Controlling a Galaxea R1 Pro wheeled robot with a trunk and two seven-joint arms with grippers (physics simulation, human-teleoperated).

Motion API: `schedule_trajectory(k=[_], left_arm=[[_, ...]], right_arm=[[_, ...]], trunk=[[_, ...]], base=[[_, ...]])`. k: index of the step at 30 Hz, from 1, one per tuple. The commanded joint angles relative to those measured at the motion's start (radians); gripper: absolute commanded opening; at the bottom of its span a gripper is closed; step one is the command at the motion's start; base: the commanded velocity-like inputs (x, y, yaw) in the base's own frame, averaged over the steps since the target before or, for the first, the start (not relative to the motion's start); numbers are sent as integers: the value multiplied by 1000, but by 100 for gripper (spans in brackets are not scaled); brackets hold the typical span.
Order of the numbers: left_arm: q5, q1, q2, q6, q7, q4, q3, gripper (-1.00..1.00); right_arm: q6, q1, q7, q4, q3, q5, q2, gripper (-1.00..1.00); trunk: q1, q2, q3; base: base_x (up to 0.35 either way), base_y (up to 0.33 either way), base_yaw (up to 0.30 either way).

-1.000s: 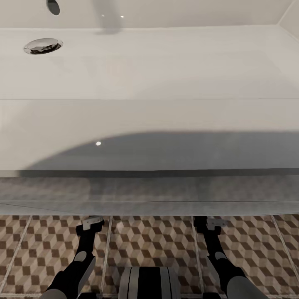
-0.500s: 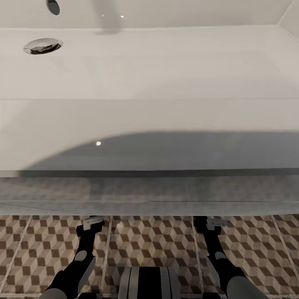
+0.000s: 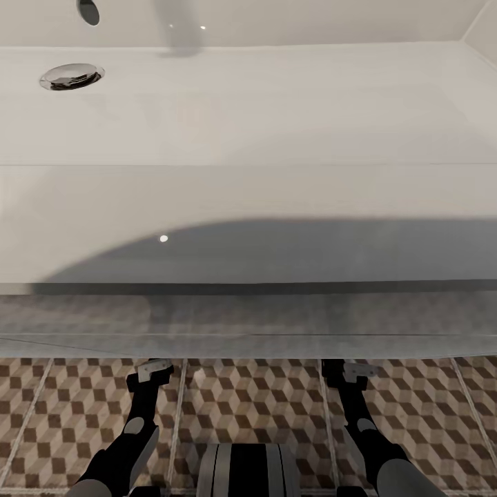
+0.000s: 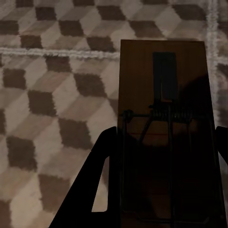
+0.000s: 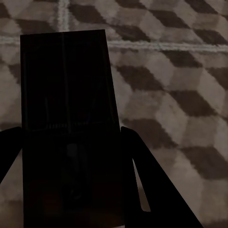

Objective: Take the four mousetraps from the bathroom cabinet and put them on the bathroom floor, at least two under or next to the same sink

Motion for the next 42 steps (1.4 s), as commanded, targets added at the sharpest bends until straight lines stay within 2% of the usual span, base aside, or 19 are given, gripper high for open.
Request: schedule_trajectory(k=[1,7,16,42], left_arm=[[2,0,1,-1,7,1,-5,-100],[-2,0,-1,8,6,1,-6,-100],[-1,-2,0,66,7,1,-6,-100],[-7,-2,-4,68,13,1,-6,-100]], right_arm=[[-3,-1,-3,1,-4,8,1,-100],[2,-1,-3,0,-4,5,1,-100],[32,-9,-3,1,-4,2,1,-100],[125,-22,8,1,-6,-1,4,-100]], trunk=[[0,0,0],[0,0,0],[0,0,0],[0,0,0]], base=[[0,0,0],[0,0,0],[0,0,0],[0,0,0]])
